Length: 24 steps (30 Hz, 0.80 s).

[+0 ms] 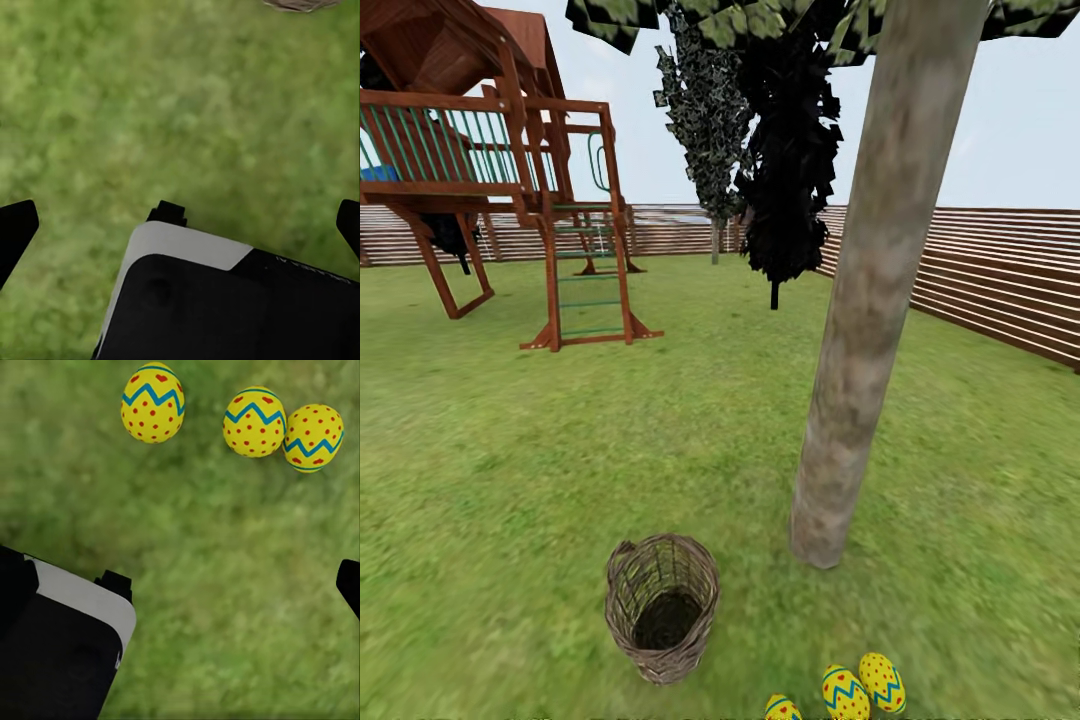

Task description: Take the three Easter eggs out of the wicker basket on the lawn in the garden, then place them on the lawn next to a single tree (choose any tree) so that all three eggs are next to the same tree and none are left in the basket.

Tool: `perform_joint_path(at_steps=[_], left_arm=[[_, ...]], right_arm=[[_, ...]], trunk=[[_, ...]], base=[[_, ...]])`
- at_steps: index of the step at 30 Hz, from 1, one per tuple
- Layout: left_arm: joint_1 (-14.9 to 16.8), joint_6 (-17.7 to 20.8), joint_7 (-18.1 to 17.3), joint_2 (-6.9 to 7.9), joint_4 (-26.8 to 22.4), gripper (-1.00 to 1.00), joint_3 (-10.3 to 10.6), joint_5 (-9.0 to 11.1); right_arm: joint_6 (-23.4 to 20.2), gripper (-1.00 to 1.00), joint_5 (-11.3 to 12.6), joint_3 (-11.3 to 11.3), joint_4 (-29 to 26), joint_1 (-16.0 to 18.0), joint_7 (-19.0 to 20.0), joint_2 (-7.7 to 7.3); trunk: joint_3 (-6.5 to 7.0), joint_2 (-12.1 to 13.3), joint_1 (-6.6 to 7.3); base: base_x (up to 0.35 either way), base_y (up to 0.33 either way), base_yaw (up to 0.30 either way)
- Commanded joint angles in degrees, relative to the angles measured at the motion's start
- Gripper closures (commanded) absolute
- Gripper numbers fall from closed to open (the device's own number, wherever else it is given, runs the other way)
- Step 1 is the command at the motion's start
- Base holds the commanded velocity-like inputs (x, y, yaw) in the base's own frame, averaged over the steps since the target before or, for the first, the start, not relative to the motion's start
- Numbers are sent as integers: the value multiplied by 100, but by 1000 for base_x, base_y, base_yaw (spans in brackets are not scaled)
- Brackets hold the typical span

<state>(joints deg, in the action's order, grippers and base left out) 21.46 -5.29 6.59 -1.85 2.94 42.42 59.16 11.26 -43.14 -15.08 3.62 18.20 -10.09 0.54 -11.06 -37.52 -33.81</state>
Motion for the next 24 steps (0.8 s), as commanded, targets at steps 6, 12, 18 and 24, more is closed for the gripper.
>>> perform_joint_path(at_steps=[6,12,18,24], left_arm=[[7,-24,0,17,22,-100,38,25],[7,-25,0,18,19,-100,38,25],[7,-25,1,18,22,-100,38,25],[7,-25,1,18,20,-100,38,25]], right_arm=[[37,-100,-31,-56,2,10,-46,-33],[43,-100,-65,-56,-25,8,-48,-5],[43,-100,-59,-56,-11,8,-46,-45],[42,-100,-72,-56,-6,8,-39,-13]], trunk=[[-64,-8,-1],[-110,-8,-1],[-113,-8,-1],[-113,-8,-1]], base=[[0,0,1],[0,0,40],[0,0,4],[0,0,0]])
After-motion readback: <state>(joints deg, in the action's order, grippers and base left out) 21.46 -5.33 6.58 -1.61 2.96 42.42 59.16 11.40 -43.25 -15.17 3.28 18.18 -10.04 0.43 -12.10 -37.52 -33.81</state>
